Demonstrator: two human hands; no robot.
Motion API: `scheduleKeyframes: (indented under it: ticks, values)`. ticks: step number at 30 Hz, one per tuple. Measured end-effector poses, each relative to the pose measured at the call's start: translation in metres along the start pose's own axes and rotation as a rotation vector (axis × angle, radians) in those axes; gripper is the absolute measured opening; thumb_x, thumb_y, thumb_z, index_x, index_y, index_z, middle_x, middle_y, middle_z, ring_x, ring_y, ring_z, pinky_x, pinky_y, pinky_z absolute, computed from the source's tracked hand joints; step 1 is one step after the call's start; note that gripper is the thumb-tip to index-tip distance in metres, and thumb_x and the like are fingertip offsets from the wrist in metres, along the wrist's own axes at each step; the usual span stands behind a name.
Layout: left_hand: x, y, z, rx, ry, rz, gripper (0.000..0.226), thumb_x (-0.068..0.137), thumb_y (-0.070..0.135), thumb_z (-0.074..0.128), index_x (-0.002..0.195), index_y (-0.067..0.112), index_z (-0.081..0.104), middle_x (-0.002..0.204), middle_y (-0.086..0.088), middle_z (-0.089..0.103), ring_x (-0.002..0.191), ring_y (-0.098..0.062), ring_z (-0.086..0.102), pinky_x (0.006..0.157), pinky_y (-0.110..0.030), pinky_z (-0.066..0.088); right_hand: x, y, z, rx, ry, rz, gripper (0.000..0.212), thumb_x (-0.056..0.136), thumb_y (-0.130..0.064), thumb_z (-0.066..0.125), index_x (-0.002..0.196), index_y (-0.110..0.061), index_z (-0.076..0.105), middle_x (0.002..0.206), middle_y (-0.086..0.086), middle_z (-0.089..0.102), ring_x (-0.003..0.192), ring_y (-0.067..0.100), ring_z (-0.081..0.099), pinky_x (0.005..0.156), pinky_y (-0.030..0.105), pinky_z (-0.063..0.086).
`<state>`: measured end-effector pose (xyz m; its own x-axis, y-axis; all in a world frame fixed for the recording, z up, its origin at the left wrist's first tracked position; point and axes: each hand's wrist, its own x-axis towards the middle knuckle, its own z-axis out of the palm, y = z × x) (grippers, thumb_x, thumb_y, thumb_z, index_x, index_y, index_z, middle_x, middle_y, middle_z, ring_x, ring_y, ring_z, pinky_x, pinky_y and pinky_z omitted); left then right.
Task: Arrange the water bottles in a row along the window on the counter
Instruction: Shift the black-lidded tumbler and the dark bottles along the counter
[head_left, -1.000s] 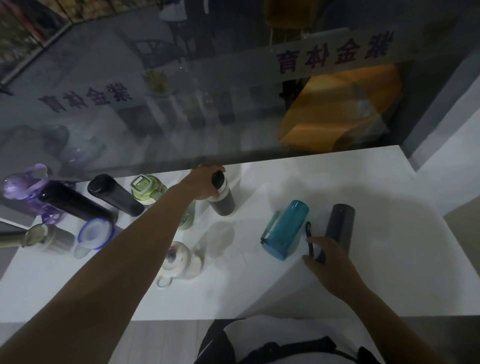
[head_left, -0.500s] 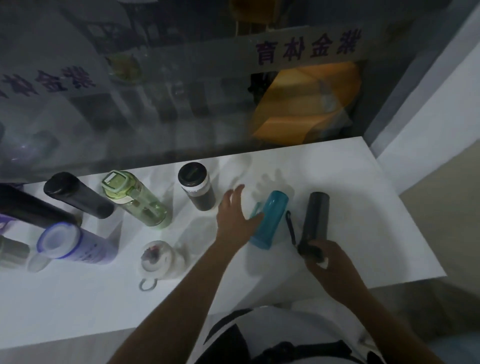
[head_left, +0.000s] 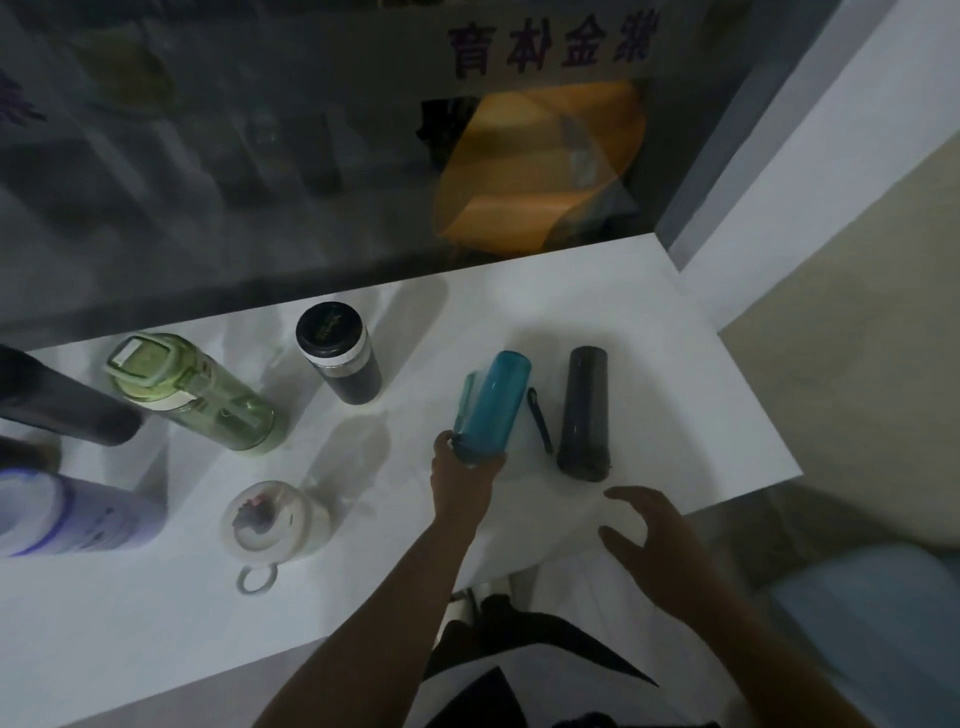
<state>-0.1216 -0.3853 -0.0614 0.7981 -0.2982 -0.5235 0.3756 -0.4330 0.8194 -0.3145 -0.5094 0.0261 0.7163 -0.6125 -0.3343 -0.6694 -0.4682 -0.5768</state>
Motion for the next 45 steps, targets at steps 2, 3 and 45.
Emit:
scheduleKeyframes:
  ticks: [2,3,45]
  values:
    - [0.001,-0.002,-0.008,-0.01,0.013,0.023,0.065,0.07,0.024,0.083,0.123,0.022,0.045,0.117,-0.002,0.054,0.091,-0.013,0.061,0.058,-0.021,0.051,-0.003,0.0,0.002,-0.002,0.001,0.021,0.041,0.088,-0.028,0.066,0.127,-0.024,0.055,0.137,0.001,0.051,0.116,0.013,0.048,0.095,0.024,0.035]
    - [0.001,-0.001,-0.014,-0.023,0.017,0.048,0.067,0.068,0.022,0.084,0.124,0.022,0.046,0.118,-0.003,0.053,0.093,-0.015,0.062,0.059,-0.021,0.053,-0.004,0.0,0.002,0.003,0.002,0.026,0.04,0.088,-0.028,0.066,0.127,-0.024,0.056,0.137,0.001,0.051,0.115,0.011,0.048,0.095,0.024,0.035]
    - [-0.089,0.078,-0.078,0.602,0.148,0.794,0.074,0.087,0.023,0.065,0.149,0.034,0.027,0.162,-0.001,0.014,0.147,-0.025,0.02,0.116,-0.04,0.021,0.053,-0.029,0.014,0.215,0.043,0.119,0.053,0.082,-0.019,0.073,0.13,-0.01,0.053,0.117,0.017,0.062,0.085,0.024,0.054,0.067,0.031,0.044]
